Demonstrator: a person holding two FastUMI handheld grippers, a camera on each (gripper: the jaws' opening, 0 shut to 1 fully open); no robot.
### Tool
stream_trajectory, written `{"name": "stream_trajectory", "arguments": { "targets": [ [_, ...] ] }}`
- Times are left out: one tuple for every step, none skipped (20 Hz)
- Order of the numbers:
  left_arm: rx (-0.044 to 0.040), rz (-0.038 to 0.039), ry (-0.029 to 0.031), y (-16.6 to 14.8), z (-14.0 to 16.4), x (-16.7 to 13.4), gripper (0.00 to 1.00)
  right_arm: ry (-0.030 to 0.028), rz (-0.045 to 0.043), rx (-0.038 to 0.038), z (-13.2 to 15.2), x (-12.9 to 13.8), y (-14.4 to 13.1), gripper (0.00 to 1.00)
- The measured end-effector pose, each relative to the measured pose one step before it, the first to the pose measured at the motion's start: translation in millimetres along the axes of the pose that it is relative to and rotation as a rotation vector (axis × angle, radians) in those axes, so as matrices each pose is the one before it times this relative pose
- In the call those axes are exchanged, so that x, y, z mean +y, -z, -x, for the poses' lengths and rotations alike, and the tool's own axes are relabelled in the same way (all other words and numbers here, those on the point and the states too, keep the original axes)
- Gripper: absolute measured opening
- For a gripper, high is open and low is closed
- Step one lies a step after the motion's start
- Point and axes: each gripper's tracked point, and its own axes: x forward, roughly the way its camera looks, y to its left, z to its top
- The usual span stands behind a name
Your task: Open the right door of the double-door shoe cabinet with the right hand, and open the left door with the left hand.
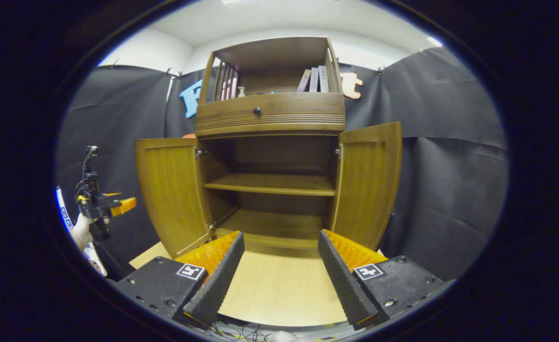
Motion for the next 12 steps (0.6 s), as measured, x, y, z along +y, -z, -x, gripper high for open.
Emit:
{"name": "stream_trajectory", "arguments": {
  "targets": [
    [-0.00364,-0.00489,-0.0198,-6.11,7.51,-0.97,0.96,0.00799,-0.00442,-0.00152,-2.2,-2.66,-1.56,1.0],
    [-0.00081,0.00639,-0.01771,-6.93,7.89,-4.04,0.96,0.00595,-0.0037,-0.0023,-1.11,-2.65,-0.82,0.99],
    [-0.00919,0.01564,-0.00725,-9.76,9.07,-4.99,0.96,0.00731,-0.00304,-0.00561,-1.18,-2.69,-2.12,1.0],
    [-0.01292,0.01142,-0.0024,-11.04,7.65,-9.38,0.96,0.00722,-0.00134,-0.00655,-0.57,-2.36,-1.62,0.99],
    [-0.01645,0.00549,-0.00305,-11.92,6.69,-10.38,0.96,0.00931,0.00016,-0.00462,-1.47,-2.89,-1.56,0.99],
    [-0.00478,0.00291,-0.00142,-8.86,6.1,-10.12,0.96,0.00972,0.00075,-0.00347,-1.62,-2.88,-0.28,0.99],
    [-0.00903,0.00265,0.0115,-4.94,5.51,-12.41,0.93,0.00623,0.00029,-0.00331,-0.85,-2.46,-0.58,0.99],
    [-0.00714,-0.00165,0.01549,-5.38,4.96,-15.31,0.96,0.00865,-0.00197,-0.00179,-0.86,-2.06,-0.34,0.99],
    [-0.00657,-0.00454,0.01976,-5.64,4.11,-18.28,0.96,0.00656,-0.00264,-0.00134,-0.57,-2.01,-0.92,0.99],
    [-0.0024,-0.00676,0.02229,-3.19,2.98,-16.69,0.96,0.00484,-0.00456,-0.00372,0.15,-1.8,-0.14,0.99],
    [-0.0084,-0.00461,0.01925,-1.15,2.5,-14.17,0.96,0.00521,-0.00312,-0.00322,0.35,-1.34,-1.48,0.99],
    [-0.00743,-0.00361,0.01943,-3.14,2.36,-13.97,1.0,0.00609,-0.00168,-0.00396,0.62,-1.49,0.26,0.99]
  ]
}}
